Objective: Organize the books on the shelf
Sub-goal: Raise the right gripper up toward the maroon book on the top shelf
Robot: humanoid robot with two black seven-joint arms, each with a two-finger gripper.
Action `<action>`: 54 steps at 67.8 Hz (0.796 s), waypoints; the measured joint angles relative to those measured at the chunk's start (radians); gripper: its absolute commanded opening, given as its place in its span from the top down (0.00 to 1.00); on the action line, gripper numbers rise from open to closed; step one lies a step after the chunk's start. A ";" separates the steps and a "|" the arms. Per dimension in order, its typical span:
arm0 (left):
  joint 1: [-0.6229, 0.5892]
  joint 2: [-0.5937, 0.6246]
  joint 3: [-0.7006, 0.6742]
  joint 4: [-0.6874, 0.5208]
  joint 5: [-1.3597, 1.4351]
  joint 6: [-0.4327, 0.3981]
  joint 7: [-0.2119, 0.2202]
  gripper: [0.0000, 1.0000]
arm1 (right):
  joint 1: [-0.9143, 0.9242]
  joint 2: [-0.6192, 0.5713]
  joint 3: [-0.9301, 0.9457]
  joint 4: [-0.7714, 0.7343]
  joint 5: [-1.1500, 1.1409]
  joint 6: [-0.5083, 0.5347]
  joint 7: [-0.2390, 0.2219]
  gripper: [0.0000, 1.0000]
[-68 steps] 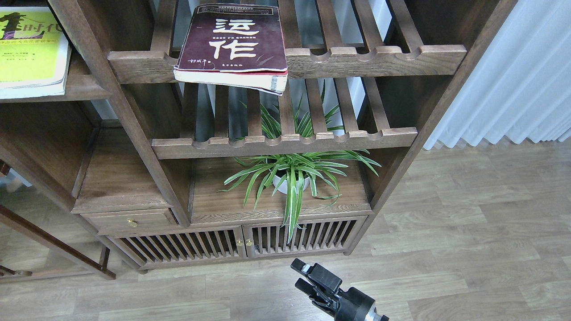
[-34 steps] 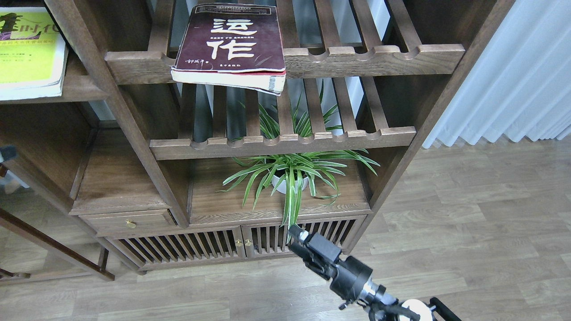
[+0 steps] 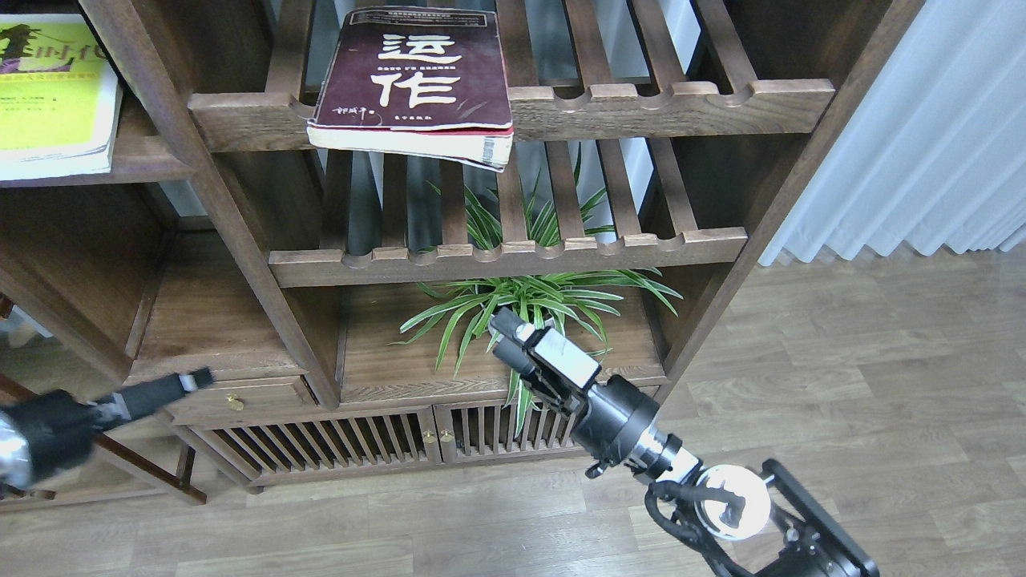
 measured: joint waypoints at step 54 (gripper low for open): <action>0.237 -0.213 -0.134 0.136 0.079 0.000 0.005 0.00 | 0.358 0.000 -0.006 0.124 -0.032 -0.386 0.061 0.01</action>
